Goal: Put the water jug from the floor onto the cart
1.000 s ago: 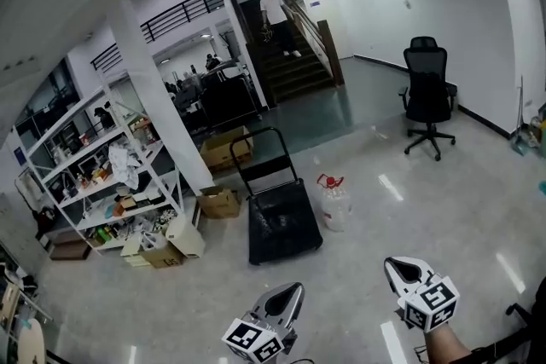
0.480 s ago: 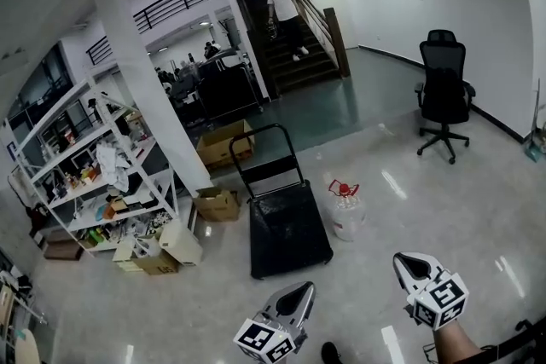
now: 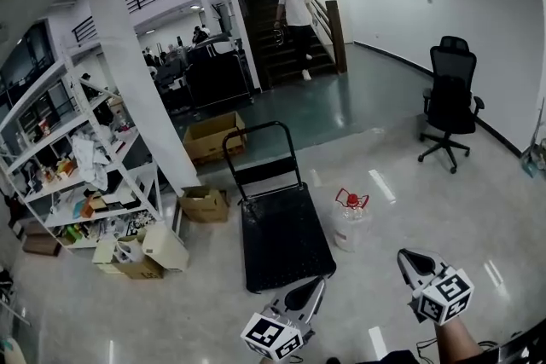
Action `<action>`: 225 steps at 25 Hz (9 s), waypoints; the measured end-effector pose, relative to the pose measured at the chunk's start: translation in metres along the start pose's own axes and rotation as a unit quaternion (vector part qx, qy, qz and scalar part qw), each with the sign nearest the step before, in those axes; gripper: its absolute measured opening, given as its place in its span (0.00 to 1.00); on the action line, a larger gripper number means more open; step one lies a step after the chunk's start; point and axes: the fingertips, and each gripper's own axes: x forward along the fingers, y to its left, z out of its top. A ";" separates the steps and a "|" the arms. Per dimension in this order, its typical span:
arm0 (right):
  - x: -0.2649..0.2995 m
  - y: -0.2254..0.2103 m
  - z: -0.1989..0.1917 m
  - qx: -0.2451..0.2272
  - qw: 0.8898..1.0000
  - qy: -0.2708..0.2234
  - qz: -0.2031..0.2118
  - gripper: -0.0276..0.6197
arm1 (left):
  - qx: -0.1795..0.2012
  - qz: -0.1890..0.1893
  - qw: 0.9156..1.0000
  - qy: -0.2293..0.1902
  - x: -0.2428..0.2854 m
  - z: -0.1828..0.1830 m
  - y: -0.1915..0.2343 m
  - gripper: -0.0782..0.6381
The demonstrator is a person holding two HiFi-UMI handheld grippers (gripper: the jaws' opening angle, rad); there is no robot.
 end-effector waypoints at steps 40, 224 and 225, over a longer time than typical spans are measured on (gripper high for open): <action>0.455 -0.338 0.028 0.025 1.000 -0.007 0.004 0.05 | 0.008 0.045 0.997 0.062 0.379 -0.036 0.377 0.10; 0.516 -0.282 0.004 0.071 0.991 0.053 0.105 0.08 | 0.040 0.071 0.996 0.045 0.405 -0.033 0.416 0.10; 0.505 -0.271 0.001 0.072 0.991 0.055 0.100 0.08 | 0.027 0.067 0.997 0.040 0.392 -0.032 0.407 0.10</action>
